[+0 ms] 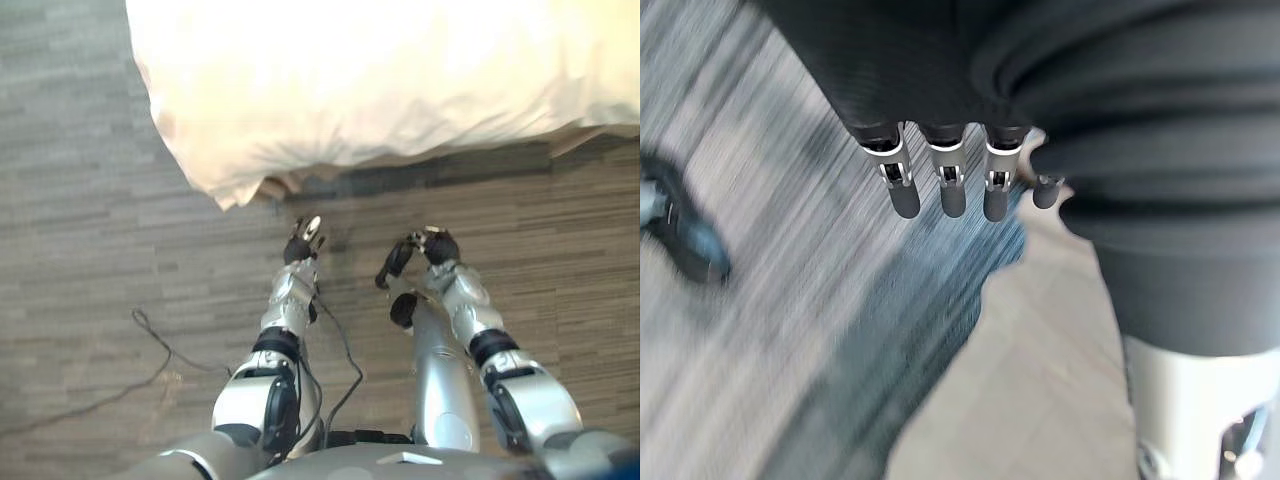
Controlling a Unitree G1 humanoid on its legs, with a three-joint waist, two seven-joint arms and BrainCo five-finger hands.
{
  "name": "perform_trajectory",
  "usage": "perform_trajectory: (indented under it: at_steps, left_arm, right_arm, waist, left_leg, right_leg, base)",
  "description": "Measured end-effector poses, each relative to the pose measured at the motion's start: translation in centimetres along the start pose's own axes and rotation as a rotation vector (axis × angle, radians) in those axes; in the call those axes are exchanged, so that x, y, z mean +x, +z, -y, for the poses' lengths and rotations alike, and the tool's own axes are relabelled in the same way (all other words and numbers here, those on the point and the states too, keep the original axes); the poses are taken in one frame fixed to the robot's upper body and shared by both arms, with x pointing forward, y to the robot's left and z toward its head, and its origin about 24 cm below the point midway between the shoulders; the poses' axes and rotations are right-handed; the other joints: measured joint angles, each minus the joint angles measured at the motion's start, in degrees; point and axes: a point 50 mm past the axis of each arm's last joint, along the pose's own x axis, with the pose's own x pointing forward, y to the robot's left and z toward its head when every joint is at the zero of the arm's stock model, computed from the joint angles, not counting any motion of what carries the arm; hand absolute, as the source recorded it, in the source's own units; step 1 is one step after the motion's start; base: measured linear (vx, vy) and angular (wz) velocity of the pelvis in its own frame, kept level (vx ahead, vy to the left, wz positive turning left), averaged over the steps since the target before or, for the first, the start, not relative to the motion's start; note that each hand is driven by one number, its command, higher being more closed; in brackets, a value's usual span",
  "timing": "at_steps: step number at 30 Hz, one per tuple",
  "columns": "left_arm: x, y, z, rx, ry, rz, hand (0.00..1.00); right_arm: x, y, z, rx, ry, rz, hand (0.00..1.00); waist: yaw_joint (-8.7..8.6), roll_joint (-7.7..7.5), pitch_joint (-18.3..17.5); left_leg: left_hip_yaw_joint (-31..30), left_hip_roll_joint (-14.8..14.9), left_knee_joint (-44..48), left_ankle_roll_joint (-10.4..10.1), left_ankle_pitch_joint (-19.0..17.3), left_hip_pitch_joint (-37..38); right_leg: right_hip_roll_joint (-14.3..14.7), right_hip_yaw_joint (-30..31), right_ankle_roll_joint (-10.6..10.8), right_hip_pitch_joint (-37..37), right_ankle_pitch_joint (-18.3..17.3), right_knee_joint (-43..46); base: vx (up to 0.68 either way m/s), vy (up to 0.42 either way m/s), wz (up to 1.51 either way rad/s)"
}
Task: Tidy the bed and pick cloth on bed and put in laundry
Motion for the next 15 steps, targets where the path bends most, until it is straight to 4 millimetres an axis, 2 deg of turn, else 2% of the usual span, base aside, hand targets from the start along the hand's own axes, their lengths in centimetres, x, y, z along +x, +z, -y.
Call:
perform_trajectory:
  at_steps: [2,4,5,6,7,9,10,12,13,14,15]
  left_arm:
    - [-0.5,-1.0,-2.0,0.108,0.065,-0.055,0.0]
    - [-1.2,-2.1,-4.4,0.312,0.118,-0.132,0.0]
    - [-1.5,-2.5,-4.9,0.349,0.122,-0.154,0.0]
    - [-2.3,-3.4,-6.4,0.386,0.148,-0.205,0.0]
    - [-2.8,-3.9,-7.3,0.405,0.163,-0.239,0.0]
    - [-4.8,-5.9,-10.0,0.486,0.214,-0.351,0.0]
    - [-5.3,-6.6,-10.6,0.517,0.219,-0.381,0.0]
    - [-7.3,-8.8,-12.3,0.595,0.233,-0.491,0.0]
    - [-7.5,-9.0,-12.4,0.604,0.231,-0.503,0.0]
    - [-8.5,-10.3,-12.8,0.646,0.215,-0.561,0.0]
    - [-8.9,-10.7,-13.0,0.649,0.218,-0.575,0.0]
  right_arm:
    - [-2.0,-2.6,1.5,0.028,-0.045,-0.053,0.0]
    - [-5.7,-6.3,4.0,0.055,-0.129,-0.14,0.0]
    - [-6.6,-7.0,4.6,0.062,-0.151,-0.162,0.0]
    - [-8.2,-8.2,5.6,0.064,-0.188,-0.2,0.0]
    - [-8.8,-8.7,6.0,0.06,-0.206,-0.218,0.0]
    - [-11.3,-10.4,7.3,0.053,-0.26,-0.284,0.0]
    - [-11.8,-10.8,7.6,0.048,-0.268,-0.305,0.0]
    - [-13.6,-12.0,8.1,0.066,-0.292,-0.351,0.0]
    - [-13.9,-12.1,8.2,0.069,-0.297,-0.355,0.0]
    - [-15.3,-12.8,8.8,0.089,-0.331,-0.379,0.0]
    - [-16.0,-13.1,9.0,0.101,-0.351,-0.392,0.0]
  waist:
    - [-0.95,-0.77,-0.4]
    - [-1.2,-1.41,-0.8]
    - [-1.26,-1.75,-0.9]
    - [-1.62,-2.08,-1.1]
    - [-1.94,-2.1,-1.1]
    - [-3.37,-2.97,-2.1]
    - [-3.6,-3.03,-2.7]
    - [-4.44,-2.27,-6.3]
    - [-4.61,-2.09,-6.7]
    - [-5.32,-1.37,-8.7]
    - [-5.56,-0.93,-9.7]
  left_leg:
    - [1.3,-0.7,-1.2,-0.2,-0.9,4.6]
    - [3.9,-1.8,-3.2,-0.6,-1.9,11.5]
    - [4.9,-2.0,-3.8,-0.8,-2.2,13.3]
    - [6.5,-2.2,-4.7,-1.0,-2.8,16.8]
    - [7.4,-2.2,-5.1,-1.1,-3.2,18.7]
    - [11.0,-1.7,-4.2,-2.7,-6.0,25.2]
    - [11.7,-1.4,-3.8,-3.1,-6.6,26.8]
    - [14.2,-0.3,-3.6,-3.3,-8.1,31.8]
    - [14.4,-0.1,-3.6,-3.4,-8.2,32.6]
    - [15.4,1.0,-3.4,-3.9,-8.5,36.9]
    - [15.2,2.0,-1.1,-4.0,-8.4,38.1]
  right_leg:
    - [0.2,1.4,0.7,3.5,-0.2,-1.5]
    - [0.8,4.0,1.4,8.2,0.0,-3.6]
    - [0.9,4.4,1.5,9.3,-0.1,-4.0]
    - [1.1,4.5,1.6,11.6,-1.1,-4.6]
    - [0.9,4.2,1.8,12.8,-1.9,-4.4]
    - [0.0,4.4,0.1,15.6,-2.7,-0.9]
    - [0.2,4.7,0.1,16.1,-2.9,0.0]
    - [2.8,6.9,0.4,19.1,-2.9,-1.2]
    - [3.3,7.2,0.5,19.6,-2.8,-1.6]
    - [5.3,8.3,0.8,23.3,-2.8,-3.9]
    - [5.9,8.8,0.9,24.9,-4.1,-5.3]
  base:
    - [0.04,0.057,-0.32]
    - [0.05,0.079,-0.48]
    - [0.07,0.063,-0.64]
    - [0.07,0.047,-0.59]
    - [0.17,0.07,-0.81]
    - [0.17,0.074,-0.81]
    - [0.14,0.044,-0.84]
    - [0.21,0.037,-0.91]
    - [0.23,0.046,-0.92]
    - [0.16,0.038,-0.71]
    - [0.14,0.051,-0.88]
